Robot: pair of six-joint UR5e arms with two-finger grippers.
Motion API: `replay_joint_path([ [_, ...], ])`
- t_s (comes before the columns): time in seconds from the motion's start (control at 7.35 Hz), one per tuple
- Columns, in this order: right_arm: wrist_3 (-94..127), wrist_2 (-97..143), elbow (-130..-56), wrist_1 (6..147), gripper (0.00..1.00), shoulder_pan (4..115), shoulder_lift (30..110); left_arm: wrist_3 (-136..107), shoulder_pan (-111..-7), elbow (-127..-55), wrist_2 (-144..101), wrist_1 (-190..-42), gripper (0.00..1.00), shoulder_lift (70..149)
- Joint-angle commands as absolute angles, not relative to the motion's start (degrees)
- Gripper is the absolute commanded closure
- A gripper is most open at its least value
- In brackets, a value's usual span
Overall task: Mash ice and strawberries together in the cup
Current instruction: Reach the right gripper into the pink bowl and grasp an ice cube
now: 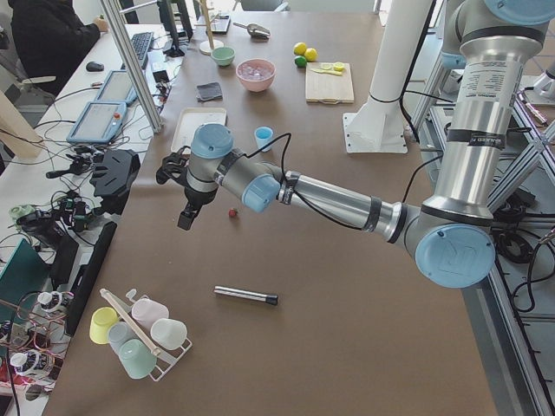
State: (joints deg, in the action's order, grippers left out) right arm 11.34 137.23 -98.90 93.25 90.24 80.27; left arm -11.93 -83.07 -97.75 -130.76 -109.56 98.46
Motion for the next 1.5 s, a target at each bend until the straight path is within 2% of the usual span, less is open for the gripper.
replay_joint_path([
  [0.0, 26.91, 137.73, -105.44, 93.08, 0.01, 82.75, 79.19, -11.95, -82.45, -97.73, -129.03, -109.60, 0.02, 98.53],
  [0.27, 40.17, 133.72, -107.05, 88.19, 0.01, 73.79, 77.27, -11.95, -81.47, -97.47, -129.02, -109.69, 0.02, 98.53],
  [0.68, 63.75, 120.18, -106.26, 72.72, 0.01, 56.91, 76.64, -12.39, -81.39, -97.91, -129.11, -109.78, 0.02, 98.53],
  [0.95, 71.50, 111.07, -105.91, 72.51, 0.01, 46.12, 76.73, -12.66, -80.16, -96.34, -129.11, -109.86, 0.02, 99.66],
  [1.36, 74.35, 108.72, -105.65, 72.60, 0.01, 42.72, 77.08, -12.57, -80.16, -94.48, -129.11, -109.86, 0.02, 101.60],
])
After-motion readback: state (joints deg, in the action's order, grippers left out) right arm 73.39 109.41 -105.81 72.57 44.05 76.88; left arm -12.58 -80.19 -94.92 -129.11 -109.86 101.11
